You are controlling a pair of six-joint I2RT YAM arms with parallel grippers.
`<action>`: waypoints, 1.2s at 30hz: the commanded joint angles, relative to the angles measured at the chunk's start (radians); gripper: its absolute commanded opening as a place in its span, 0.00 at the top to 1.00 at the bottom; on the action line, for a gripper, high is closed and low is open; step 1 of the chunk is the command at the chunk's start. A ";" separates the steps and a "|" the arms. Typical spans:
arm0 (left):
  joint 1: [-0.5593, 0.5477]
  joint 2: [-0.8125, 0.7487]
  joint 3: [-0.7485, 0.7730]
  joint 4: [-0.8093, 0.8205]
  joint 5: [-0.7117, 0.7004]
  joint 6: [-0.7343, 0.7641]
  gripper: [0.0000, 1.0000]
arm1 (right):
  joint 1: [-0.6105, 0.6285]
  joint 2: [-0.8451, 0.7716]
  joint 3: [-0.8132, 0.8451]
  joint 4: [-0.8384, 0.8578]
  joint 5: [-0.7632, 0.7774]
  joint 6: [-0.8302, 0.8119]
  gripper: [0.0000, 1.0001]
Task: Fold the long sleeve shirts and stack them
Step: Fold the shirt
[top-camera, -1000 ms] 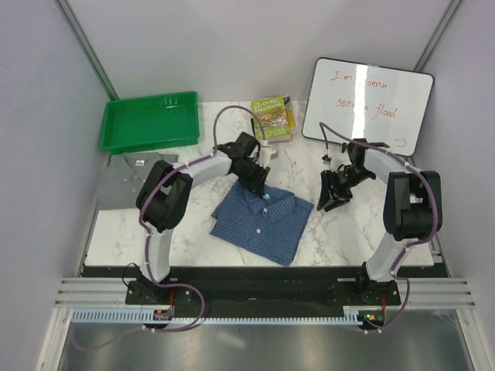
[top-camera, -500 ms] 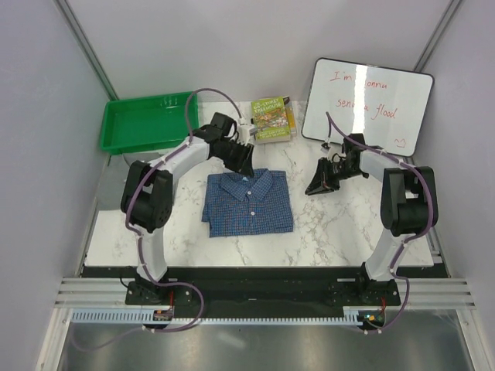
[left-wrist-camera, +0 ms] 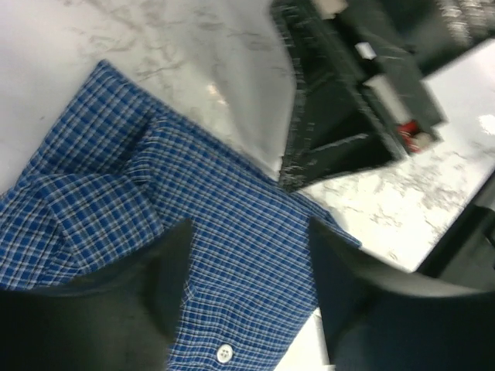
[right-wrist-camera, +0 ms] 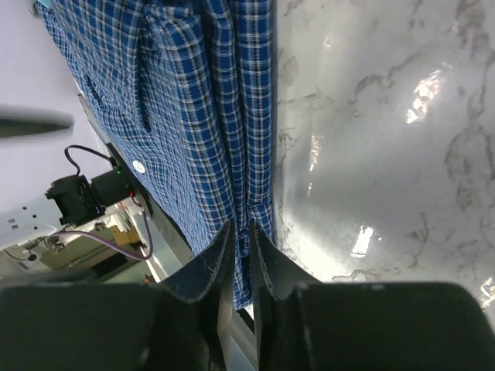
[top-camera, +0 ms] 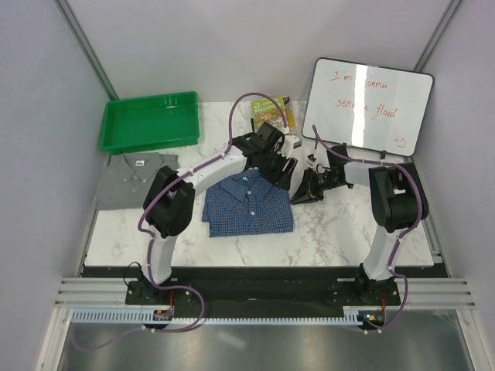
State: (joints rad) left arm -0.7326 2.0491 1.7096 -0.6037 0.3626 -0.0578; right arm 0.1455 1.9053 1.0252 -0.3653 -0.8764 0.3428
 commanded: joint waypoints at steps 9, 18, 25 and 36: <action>-0.063 0.092 0.102 -0.050 -0.287 -0.108 0.33 | 0.034 -0.018 -0.100 0.175 -0.070 0.119 0.79; -0.091 0.152 0.151 -0.067 -0.338 -0.128 0.38 | 0.043 -0.029 -0.114 0.210 -0.081 0.153 0.79; -0.097 0.187 0.182 -0.119 -0.317 -0.132 0.61 | 0.045 -0.051 -0.135 0.220 -0.082 0.157 0.77; -0.064 0.088 0.116 -0.134 -0.234 -0.160 0.98 | 0.046 -0.101 -0.102 0.180 -0.023 0.116 0.69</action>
State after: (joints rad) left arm -0.8124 2.2261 1.8435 -0.7307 0.0734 -0.1871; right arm 0.1860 1.8481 0.8917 -0.1822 -0.9184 0.4740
